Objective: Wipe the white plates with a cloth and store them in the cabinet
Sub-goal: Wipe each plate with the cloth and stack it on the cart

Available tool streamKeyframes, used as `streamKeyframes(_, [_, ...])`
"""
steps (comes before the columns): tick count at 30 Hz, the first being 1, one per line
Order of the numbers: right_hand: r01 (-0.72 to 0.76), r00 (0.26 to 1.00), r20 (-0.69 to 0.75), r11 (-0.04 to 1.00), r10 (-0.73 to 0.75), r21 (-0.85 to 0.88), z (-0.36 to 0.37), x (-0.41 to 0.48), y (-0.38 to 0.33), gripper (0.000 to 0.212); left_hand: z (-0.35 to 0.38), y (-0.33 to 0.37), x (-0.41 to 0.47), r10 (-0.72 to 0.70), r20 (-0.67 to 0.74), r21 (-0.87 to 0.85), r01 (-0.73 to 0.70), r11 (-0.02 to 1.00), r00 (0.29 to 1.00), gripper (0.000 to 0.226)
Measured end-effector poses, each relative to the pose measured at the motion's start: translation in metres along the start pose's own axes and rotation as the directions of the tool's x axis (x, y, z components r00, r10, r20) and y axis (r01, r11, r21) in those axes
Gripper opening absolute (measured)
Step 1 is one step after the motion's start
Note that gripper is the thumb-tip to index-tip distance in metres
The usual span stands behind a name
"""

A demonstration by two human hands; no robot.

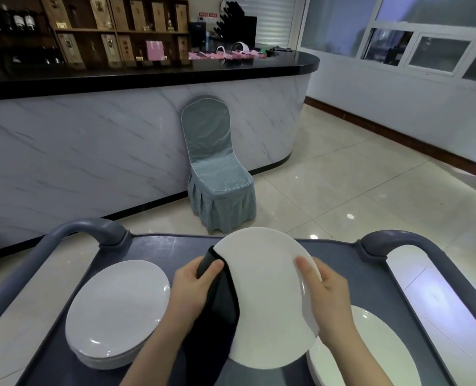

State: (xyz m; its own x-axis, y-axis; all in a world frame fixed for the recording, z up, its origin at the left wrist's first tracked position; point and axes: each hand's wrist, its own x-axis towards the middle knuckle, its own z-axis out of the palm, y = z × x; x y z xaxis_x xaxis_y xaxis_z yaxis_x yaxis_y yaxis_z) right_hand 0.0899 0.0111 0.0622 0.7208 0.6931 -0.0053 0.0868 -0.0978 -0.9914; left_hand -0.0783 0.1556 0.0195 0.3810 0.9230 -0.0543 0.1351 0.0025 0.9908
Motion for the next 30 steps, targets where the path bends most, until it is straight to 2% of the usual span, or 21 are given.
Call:
streamKeyframes(2, [-0.020,0.999,0.037,0.999,0.021,-0.032,0.001,-0.002,0.002,0.023,0.000,-0.003,-0.003,-0.021,-0.002,0.024,0.021,0.999,1.000,0.020])
streamKeyframes(4, [0.047,0.989,0.145,0.992,-0.030,-0.120,-0.001,-0.001,0.001,0.024,-0.002,0.002,0.000,0.016,0.055,0.087,-0.021,0.996,0.998,0.020])
streamKeyframes(6, [0.133,0.961,0.266,0.967,-0.073,-0.219,0.000,0.003,-0.002,0.023,-0.006,0.011,0.008,0.070,0.187,0.184,-0.105,0.977,0.980,0.015])
streamKeyframes(8, [0.236,0.915,0.392,0.911,-0.092,-0.338,0.006,0.007,-0.002,0.021,-0.005,0.019,0.014,0.099,0.362,0.305,-0.218,0.927,0.927,0.014])
streamKeyframes(10, [0.320,0.884,0.454,0.854,-0.113,-0.409,0.011,0.010,-0.003,0.020,-0.002,0.024,0.015,0.107,0.460,0.358,-0.294,0.886,0.882,0.017])
streamKeyframes(12, [0.317,0.901,0.404,0.879,-0.160,-0.358,0.008,0.013,-0.005,0.020,-0.001,0.026,0.015,0.143,0.409,0.301,-0.281,0.911,0.901,0.013])
streamKeyframes(14, [0.213,0.961,0.224,0.951,-0.163,-0.223,0.004,0.014,-0.005,0.019,-0.001,0.025,0.013,0.138,0.179,0.137,-0.164,0.977,0.974,0.011])
streamKeyframes(15, [0.158,0.984,0.102,0.975,-0.144,-0.154,0.005,0.012,-0.003,0.021,0.000,0.022,0.011,0.088,0.033,0.033,-0.089,0.995,0.996,0.012])
streamKeyframes(17, [0.069,0.987,-0.148,0.998,-0.067,0.008,0.018,0.004,0.003,0.033,0.009,0.017,0.003,-0.076,-0.186,-0.170,0.044,0.984,0.980,0.015])
streamKeyframes(19, [0.019,0.939,-0.341,0.984,0.044,0.179,0.034,-0.008,0.009,0.038,0.023,0.009,-0.010,-0.203,-0.277,-0.283,0.122,0.951,0.939,0.018])
streamKeyframes(20, [0.008,0.923,-0.377,0.974,0.079,0.226,0.039,-0.012,0.012,0.034,0.029,0.005,-0.017,-0.239,-0.278,-0.316,0.147,0.937,0.930,0.017])
streamKeyframes(21, [-0.004,0.927,-0.362,0.970,0.095,0.244,0.041,-0.014,0.014,0.027,0.032,0.003,-0.022,-0.264,-0.263,-0.346,0.165,0.924,0.928,0.017])
streamKeyframes(24, [-0.106,0.973,-0.182,0.976,0.141,0.189,0.031,-0.006,0.021,0.010,0.023,0.000,-0.018,-0.256,-0.245,-0.334,0.166,0.928,0.935,0.019])
streamKeyframes(27, [-0.104,0.995,-0.001,0.992,0.104,0.071,0.004,0.012,0.014,0.010,0.009,0.007,-0.007,-0.115,-0.244,-0.158,0.078,0.984,0.963,0.018])
streamKeyframes(30, [0.029,0.981,0.195,0.992,-0.005,-0.123,-0.011,0.027,-0.004,0.005,0.000,0.022,0.000,0.093,-0.114,0.034,-0.090,0.995,0.989,0.018])
